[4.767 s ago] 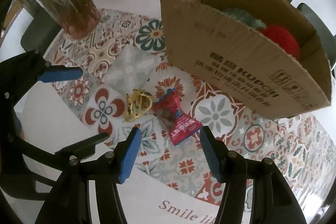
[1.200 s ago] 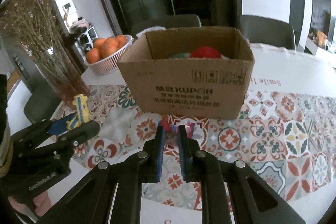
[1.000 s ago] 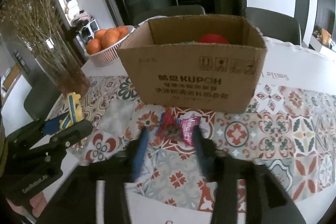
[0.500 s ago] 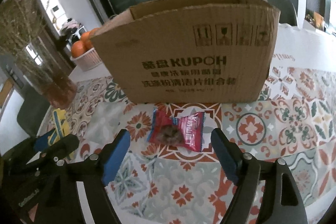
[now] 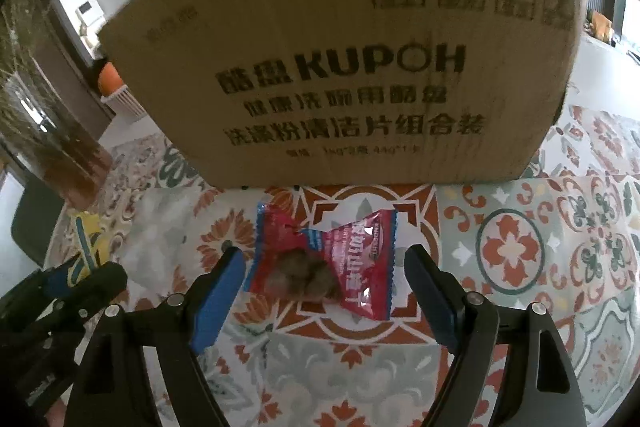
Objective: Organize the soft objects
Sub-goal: 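Lift the hair tie with left tool while right tool lifts the red snack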
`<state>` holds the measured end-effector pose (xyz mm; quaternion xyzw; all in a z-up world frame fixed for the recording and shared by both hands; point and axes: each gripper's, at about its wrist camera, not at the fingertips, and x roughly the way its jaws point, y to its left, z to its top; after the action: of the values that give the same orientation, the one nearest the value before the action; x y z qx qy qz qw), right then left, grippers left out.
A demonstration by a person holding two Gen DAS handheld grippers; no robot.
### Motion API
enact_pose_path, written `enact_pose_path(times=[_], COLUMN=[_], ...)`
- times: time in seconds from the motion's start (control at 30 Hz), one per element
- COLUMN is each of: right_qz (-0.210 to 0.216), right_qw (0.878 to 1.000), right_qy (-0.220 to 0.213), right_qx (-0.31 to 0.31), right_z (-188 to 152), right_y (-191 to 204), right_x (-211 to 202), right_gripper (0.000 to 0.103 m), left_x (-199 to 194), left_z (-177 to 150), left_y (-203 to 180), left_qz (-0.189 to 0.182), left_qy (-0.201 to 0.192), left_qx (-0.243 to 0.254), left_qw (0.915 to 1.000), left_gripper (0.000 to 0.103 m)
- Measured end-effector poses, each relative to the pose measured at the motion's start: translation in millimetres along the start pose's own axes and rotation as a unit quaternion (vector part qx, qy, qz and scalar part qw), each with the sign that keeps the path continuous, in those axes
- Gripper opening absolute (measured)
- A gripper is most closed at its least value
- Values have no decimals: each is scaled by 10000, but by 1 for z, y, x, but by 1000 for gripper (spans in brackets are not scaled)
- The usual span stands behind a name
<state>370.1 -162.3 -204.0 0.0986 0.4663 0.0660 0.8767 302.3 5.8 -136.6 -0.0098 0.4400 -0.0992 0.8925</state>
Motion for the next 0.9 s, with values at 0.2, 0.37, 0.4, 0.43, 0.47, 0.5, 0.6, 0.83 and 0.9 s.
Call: enact_pose_path(times=[0.2,0.37,0.4,0.43,0.47,0.5,0.6,0.83,0.9], right_qz=[-76,-120,-121,-132,-118,-119,-139,-142,-127], right_qw=[9998,9997,9997,9996,9996,9996,9993,9991,9992], right_qy=[10,-87,-108,-129,-146,-182,-259,-314,-311], right_qx=[-160,-178,-180,-194,-195,-192,-227,-266,-225], right_z=[1,3,3,3,2,2,0,-3,-3], right_y=[7,8,9,10,11,12,14,13,10], right_x=[12,14,15,16,16,15,11,3,0], right_gripper=[83,82,79,78,76,73,62,49,44], left_x=[12,19,20,21,22,22,23,18,15], left_z=[-1,-2,-2,-2,-2,-2,-1,-1,-1], left_y=[7,10,11,11,11,11,11,7,7], left_qz=[-34,-50,-53,-57,-61,-68,-104,-119,-90], left_qy=[91,139,156,163,168,176,182,133,108], left_qx=[-108,-172,-188,-193,-195,-198,-221,-224,-211], left_qw=[9999,9997,9997,9997,9997,9996,9995,9996,9997], left_gripper=[41,41,41,41,41,41,41,41,41])
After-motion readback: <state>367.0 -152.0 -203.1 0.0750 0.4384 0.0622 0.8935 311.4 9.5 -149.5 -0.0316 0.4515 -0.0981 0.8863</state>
